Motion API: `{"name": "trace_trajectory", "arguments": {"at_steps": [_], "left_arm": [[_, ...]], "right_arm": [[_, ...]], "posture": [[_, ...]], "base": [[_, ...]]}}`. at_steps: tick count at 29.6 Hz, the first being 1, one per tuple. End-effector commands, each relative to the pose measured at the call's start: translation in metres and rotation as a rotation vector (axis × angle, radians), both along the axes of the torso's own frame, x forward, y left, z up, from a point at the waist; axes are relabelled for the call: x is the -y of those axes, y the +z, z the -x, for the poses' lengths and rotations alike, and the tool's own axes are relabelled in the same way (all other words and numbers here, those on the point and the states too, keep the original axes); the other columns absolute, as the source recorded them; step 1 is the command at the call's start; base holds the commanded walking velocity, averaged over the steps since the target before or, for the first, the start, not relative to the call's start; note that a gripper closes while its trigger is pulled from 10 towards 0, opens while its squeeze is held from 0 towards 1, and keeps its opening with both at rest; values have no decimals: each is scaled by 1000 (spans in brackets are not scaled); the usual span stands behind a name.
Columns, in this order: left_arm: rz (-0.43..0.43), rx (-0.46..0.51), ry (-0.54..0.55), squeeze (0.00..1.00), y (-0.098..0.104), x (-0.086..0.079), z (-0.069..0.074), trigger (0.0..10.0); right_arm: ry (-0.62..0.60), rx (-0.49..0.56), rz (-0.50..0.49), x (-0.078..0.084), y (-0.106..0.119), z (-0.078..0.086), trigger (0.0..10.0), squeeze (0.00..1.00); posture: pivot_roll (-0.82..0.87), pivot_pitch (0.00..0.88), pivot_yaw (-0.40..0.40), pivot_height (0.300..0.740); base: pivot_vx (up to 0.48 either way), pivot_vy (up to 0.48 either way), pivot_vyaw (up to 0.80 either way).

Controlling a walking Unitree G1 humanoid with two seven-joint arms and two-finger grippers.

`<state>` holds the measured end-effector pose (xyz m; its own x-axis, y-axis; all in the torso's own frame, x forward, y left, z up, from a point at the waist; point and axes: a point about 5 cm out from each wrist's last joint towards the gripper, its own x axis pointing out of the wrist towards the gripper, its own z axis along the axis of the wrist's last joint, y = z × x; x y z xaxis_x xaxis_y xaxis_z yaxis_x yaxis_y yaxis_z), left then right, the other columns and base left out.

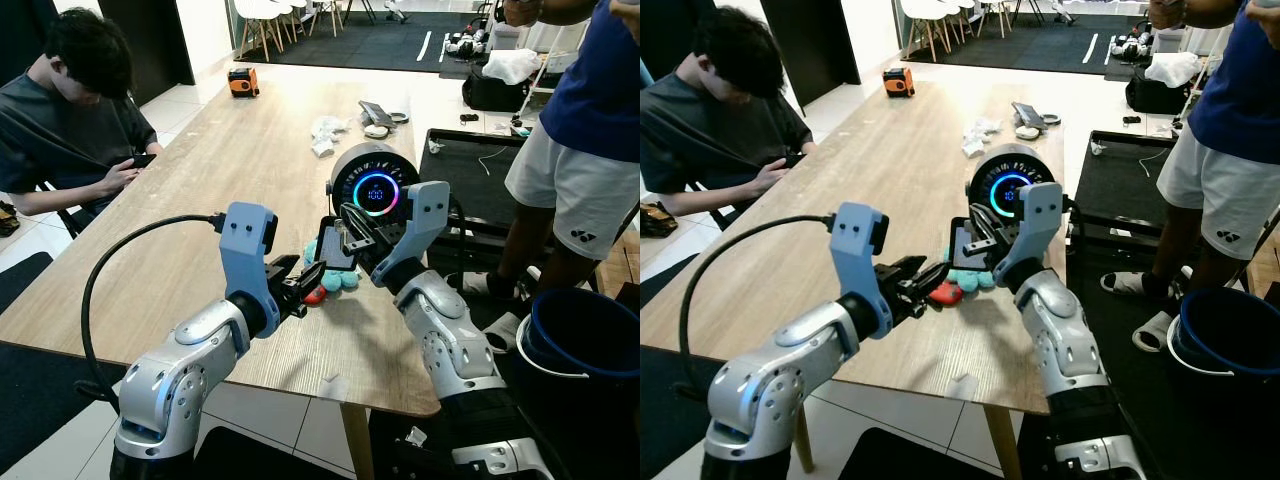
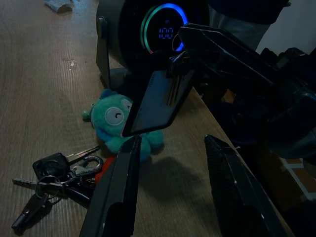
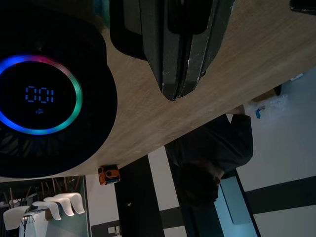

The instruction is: Hang keys on a hook

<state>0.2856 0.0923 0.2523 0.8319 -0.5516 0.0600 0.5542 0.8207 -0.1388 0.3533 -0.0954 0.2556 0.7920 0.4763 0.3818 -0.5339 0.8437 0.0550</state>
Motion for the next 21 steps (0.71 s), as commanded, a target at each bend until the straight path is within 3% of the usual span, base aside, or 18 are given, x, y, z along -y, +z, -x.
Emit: {"name": "trace_trajectory", "arguments": {"at_steps": [1,14,21], "left_arm": [[4,2,-11,0,1,2,1,10000],[-9,20,-20,0,3,7,1,10000],[-8,43,58,0,7,7,-4,10000]], "right_arm": [[12,21,6,-5,4,1,10000,0],[22,33,-5,-9,9,0,10000,0],[47,22,-20,-17,9,-3,10000,0]], "posture": [[110,180,54,740],[114,182,55,740],[122,183,46,740]], "base": [[0,0,0],[0,0,0],[0,0,0]]}}
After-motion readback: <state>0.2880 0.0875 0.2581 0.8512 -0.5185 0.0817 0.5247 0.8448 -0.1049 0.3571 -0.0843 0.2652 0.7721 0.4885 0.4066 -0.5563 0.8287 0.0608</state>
